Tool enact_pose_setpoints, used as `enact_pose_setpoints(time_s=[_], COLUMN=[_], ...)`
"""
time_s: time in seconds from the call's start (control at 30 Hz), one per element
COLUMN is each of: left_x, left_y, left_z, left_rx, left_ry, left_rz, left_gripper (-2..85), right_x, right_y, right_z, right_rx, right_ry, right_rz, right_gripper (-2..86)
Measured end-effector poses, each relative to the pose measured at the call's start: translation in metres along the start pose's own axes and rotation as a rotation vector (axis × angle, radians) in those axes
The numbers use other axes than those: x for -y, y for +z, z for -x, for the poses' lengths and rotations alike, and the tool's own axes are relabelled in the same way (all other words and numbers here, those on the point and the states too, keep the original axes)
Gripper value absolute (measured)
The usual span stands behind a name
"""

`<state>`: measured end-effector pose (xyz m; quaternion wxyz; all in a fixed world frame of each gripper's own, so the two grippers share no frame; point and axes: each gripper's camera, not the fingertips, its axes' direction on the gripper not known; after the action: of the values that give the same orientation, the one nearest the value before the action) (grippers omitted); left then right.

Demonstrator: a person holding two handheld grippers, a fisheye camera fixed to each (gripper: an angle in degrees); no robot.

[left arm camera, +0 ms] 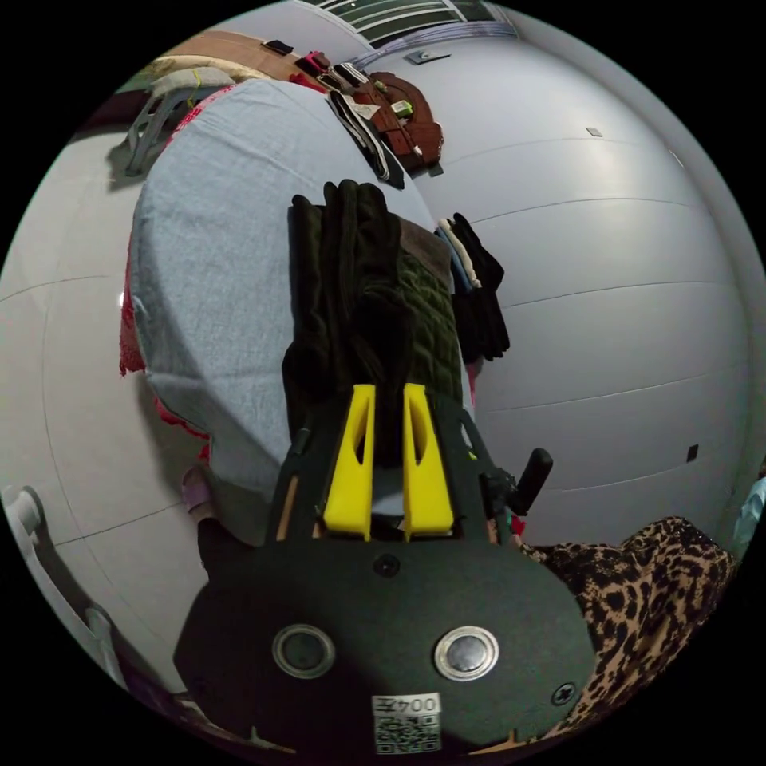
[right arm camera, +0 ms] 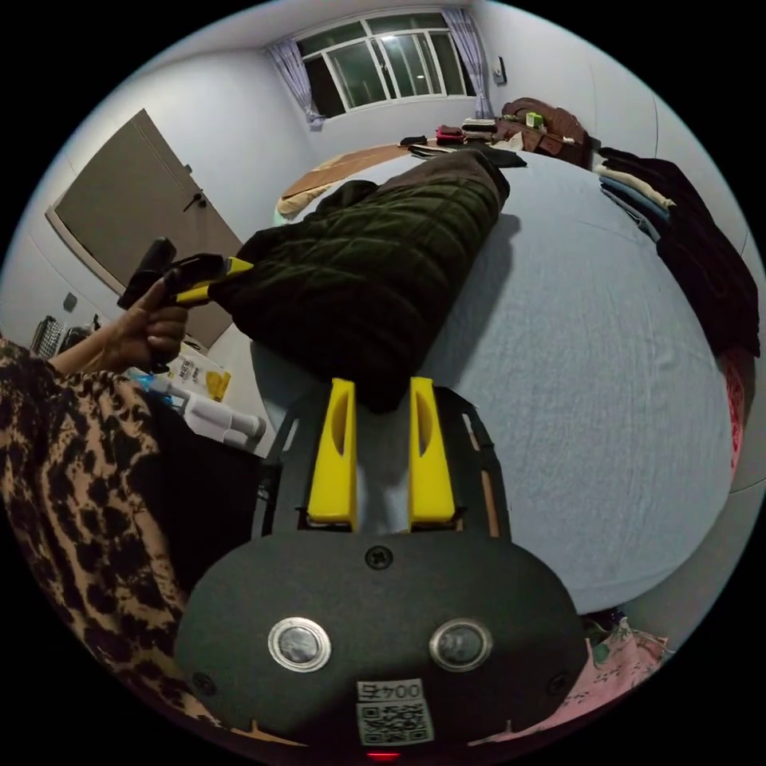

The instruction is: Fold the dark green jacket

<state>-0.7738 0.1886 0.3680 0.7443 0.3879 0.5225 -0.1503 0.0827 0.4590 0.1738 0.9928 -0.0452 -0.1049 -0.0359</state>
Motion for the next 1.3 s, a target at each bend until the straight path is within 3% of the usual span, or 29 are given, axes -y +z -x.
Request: enact_pose_setpoints(time_s=[0.13,0.23,0.33,0.5,0.57,0.7,0.8,0.93,1.03,1.17,1.3], left_x=[0.006,0.009,0.004,0.010,0.010,0.002,0.010,0.047,0.069,0.085,0.084], left_y=[-0.015,-0.006,0.010,0.014,0.007,-0.023,-0.037,-0.002,0.041,0.085,0.097], left_z=[-0.022,-0.017,-0.003,0.001,-0.001,-0.022,-0.070,-0.128,-0.150,-0.150,-0.137], left_rx=[0.087,0.111,0.109,0.035,-0.033,0.037,0.091,0.093,0.221,0.389,0.378], left_ry=[0.062,0.029,-0.039,-0.049,-0.067,-0.047,0.125,0.312,0.375,0.378,0.352], left_rz=[-0.072,-0.021,0.016,0.026,0.013,-0.109,-0.209,-0.173,-0.126,-0.037,-0.064], left_gripper=[3.1,2.7,2.4,2.1,1.9,1.9,2.9,6.6,8.9,10.0,7.4], right_x=[0.010,0.008,-0.001,-0.008,-0.008,-0.018,-0.004,0.040,0.074,0.109,0.117], right_y=[-0.035,-0.039,-0.003,0.009,0.004,-0.029,-0.056,-0.065,-0.057,-0.035,-0.012], right_z=[0.021,0.019,0.002,-0.026,-0.041,-0.069,-0.075,-0.064,-0.058,-0.064,-0.091], right_rx=[-0.113,-0.152,-0.149,0.006,-0.024,0.041,0.015,0.025,0.013,-0.087,-0.040], right_ry=[-0.113,-0.194,-0.163,-0.030,0.020,0.091,0.087,-0.016,-0.077,-0.117,-0.065], right_rz=[-0.060,-0.041,0.098,0.116,0.223,0.162,0.063,-0.041,-0.042,0.049,0.110], right_gripper=[6.5,5.3,4.4,0.2,-0.1,1.0,7.0,10.8,10.3,11.0,11.0])
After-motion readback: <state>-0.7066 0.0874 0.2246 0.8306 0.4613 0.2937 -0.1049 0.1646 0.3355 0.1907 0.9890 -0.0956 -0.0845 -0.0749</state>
